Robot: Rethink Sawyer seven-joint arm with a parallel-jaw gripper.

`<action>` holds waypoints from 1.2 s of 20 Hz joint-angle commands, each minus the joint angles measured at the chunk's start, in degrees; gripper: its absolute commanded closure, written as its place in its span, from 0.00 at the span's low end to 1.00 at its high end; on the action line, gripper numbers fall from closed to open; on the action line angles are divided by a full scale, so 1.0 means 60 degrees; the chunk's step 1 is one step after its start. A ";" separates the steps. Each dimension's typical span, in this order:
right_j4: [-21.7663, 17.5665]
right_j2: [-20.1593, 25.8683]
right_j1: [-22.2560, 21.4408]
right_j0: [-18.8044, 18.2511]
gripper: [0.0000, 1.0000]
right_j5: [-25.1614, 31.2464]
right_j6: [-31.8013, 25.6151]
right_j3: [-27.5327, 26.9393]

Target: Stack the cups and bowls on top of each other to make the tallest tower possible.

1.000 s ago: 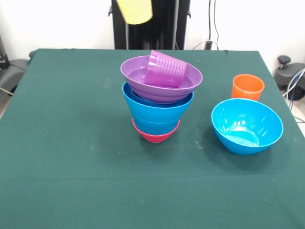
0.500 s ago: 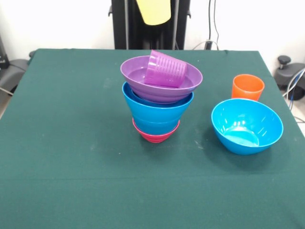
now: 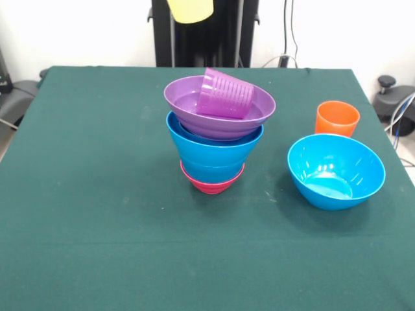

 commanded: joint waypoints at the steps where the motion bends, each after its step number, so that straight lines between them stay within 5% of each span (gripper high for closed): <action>1: -0.0599 -0.0532 0.1138 0.0388 1.00 0.1089 0.0196 -0.1206; 9: -0.1018 -0.1012 0.1704 0.0964 1.00 0.1497 0.0322 -0.2257; 24: -0.1951 -0.1961 0.3219 0.1590 1.00 0.0213 0.0251 -0.2840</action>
